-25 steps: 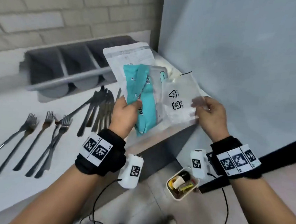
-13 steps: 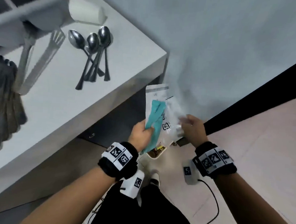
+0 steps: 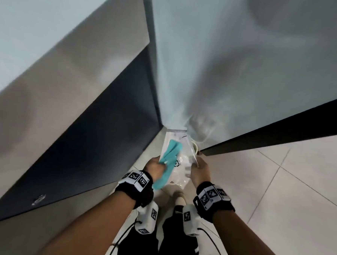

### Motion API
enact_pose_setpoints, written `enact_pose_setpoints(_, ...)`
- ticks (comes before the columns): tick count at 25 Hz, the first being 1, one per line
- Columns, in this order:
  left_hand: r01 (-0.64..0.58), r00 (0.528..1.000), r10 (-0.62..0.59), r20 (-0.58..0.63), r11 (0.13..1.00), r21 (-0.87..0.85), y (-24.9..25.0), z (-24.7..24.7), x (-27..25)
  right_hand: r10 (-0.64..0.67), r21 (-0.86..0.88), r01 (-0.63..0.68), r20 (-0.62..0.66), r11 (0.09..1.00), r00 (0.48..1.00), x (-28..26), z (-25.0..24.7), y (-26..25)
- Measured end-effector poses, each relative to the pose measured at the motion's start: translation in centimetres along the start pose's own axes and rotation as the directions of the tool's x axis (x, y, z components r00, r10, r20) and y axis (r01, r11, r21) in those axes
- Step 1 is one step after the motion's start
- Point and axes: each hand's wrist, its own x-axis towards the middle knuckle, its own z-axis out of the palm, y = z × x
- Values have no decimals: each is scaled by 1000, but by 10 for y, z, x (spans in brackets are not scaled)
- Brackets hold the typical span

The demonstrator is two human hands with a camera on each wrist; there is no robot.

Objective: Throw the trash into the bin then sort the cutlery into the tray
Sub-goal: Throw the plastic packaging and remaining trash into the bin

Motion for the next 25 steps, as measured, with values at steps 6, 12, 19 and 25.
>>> enact_pose_setpoints(6,23,998,-30,62,994,110,-54,43,136,52,-26,-52,-12,998,999,111,52,80)
enact_pose_setpoints(12,23,987,-75,145,942,334,-94,78,225,87,-581,112,304,806,949,176,97,131)
enact_pose_setpoints(19,51,994,-79,71,941,334,-114,92,248,112,-606,69,256,792,960,212,108,134)
enact_pose_setpoints(25,-23,999,30,-28,980,199,-99,77,212,14,-461,18,66,887,998,187,90,120)
